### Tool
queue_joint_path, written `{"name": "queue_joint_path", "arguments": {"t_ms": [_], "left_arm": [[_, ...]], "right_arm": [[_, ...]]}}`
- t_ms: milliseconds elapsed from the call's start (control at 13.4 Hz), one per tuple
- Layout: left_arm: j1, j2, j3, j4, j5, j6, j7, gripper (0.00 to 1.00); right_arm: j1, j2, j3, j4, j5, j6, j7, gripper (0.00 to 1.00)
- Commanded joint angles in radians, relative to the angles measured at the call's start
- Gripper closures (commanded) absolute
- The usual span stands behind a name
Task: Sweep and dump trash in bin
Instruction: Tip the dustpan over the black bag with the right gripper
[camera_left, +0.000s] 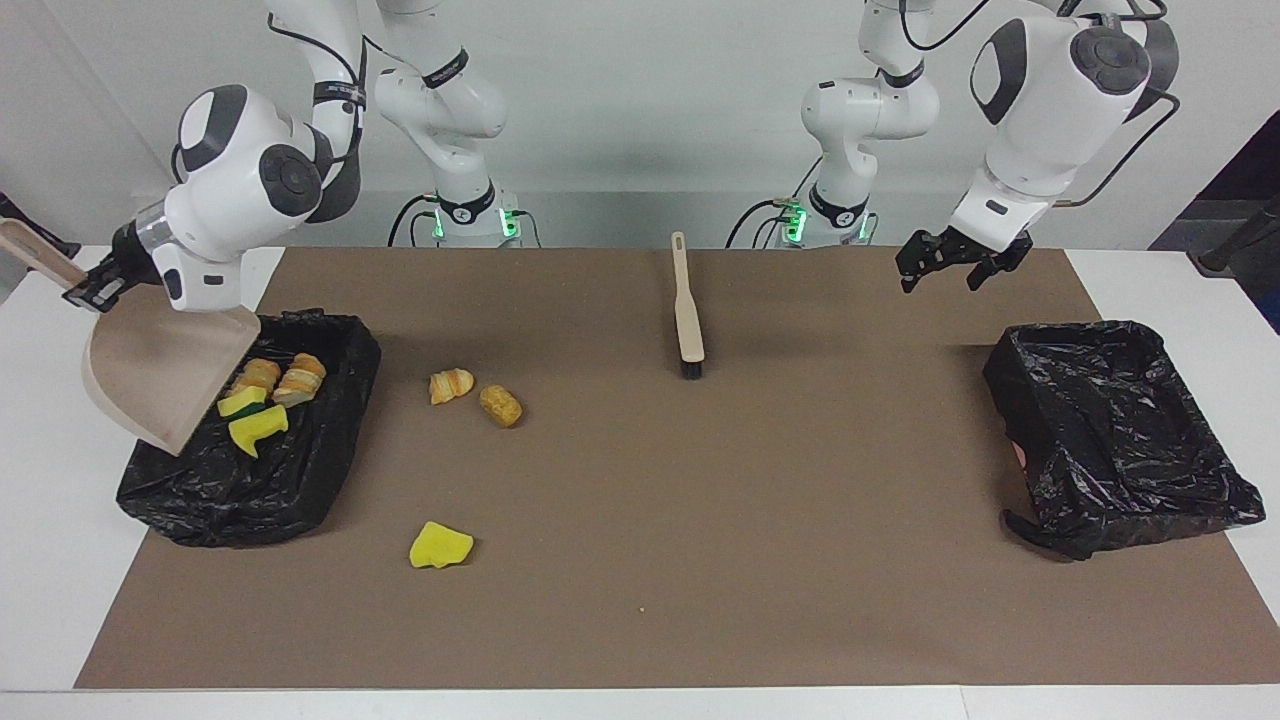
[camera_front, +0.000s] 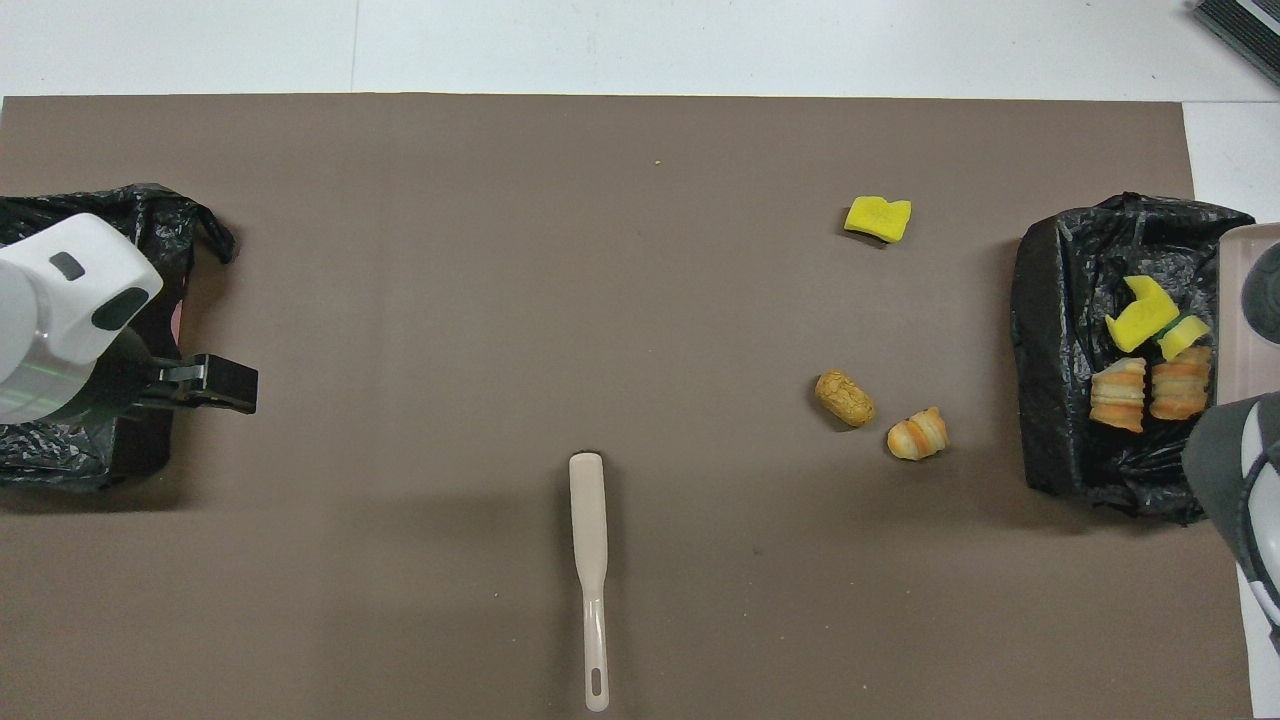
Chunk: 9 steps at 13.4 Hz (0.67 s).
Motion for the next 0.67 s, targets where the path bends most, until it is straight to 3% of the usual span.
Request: {"name": "queue_joint_path", "arguments": {"t_ms": [0, 149, 595], "left_arm": [[0.010, -0.004, -0.004, 0.103, 0.017, -0.101, 0.006, 0.00], [0.010, -0.003, -0.003, 0.159, 0.020, -0.145, 0.004, 0.00], [0.012, -0.003, 0.014, 0.162, 0.019, -0.136, -0.002, 0.00]], "right_arm": [[0.008, -0.014, 0.009, 0.025, -0.014, -0.022, -0.032, 1.00], [0.033, -0.009, 0.009, 0.046, 0.038, -0.020, -0.015, 1.00], [0.126, 0.023, 0.016, 0.103, 0.382, -0.005, 0.268, 1.00]]}}
